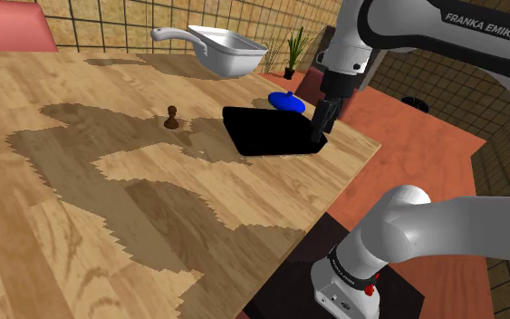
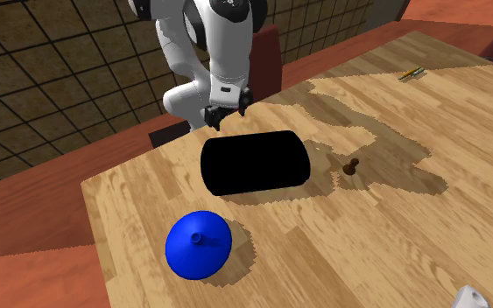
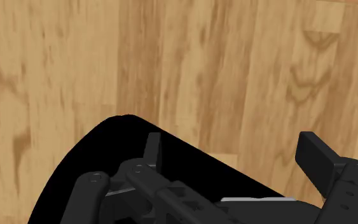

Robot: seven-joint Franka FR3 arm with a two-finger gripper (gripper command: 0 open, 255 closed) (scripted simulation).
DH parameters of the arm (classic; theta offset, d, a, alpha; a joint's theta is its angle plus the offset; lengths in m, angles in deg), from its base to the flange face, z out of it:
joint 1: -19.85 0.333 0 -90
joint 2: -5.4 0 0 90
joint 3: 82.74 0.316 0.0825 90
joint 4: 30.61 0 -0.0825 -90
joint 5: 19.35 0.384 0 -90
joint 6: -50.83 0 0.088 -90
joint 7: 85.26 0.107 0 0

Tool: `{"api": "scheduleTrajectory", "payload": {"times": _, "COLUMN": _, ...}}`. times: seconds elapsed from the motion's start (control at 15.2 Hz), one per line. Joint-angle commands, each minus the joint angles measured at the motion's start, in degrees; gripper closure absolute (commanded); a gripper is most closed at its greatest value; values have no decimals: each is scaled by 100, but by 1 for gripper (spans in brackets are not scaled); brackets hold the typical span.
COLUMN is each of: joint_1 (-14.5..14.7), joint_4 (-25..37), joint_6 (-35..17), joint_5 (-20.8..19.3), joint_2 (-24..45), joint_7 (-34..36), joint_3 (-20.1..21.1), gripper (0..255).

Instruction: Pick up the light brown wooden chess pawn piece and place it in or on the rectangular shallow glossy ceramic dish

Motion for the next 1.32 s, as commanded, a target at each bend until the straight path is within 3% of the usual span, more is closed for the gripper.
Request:
{"api": "scheduleTrajectory", "payload": {"times": 0.0, "joint_1": 0, "joint_4": 0, "joint_6": 0, "joint_5": 0, "joint_2": 0, "joint_7": 0, "joint_3": 0, "gripper": 0}}
{"api": "scheduleTrajectory", "payload": {"times": 0.66, "joint_1": 140, "joint_4": 1194, "joint_6": -795, "joint_5": 416, "joint_2": 1782, "joint_7": 1149, "joint_3": 998, "gripper": 0}}
{"api": "scheduleTrajectory", "payload": {"times": 1.25, "joint_1": 214, "joint_4": 2869, "joint_6": -1105, "joint_5": 128, "joint_2": 3653, "joint_7": 2280, "joint_3": 1759, "gripper": 0}}
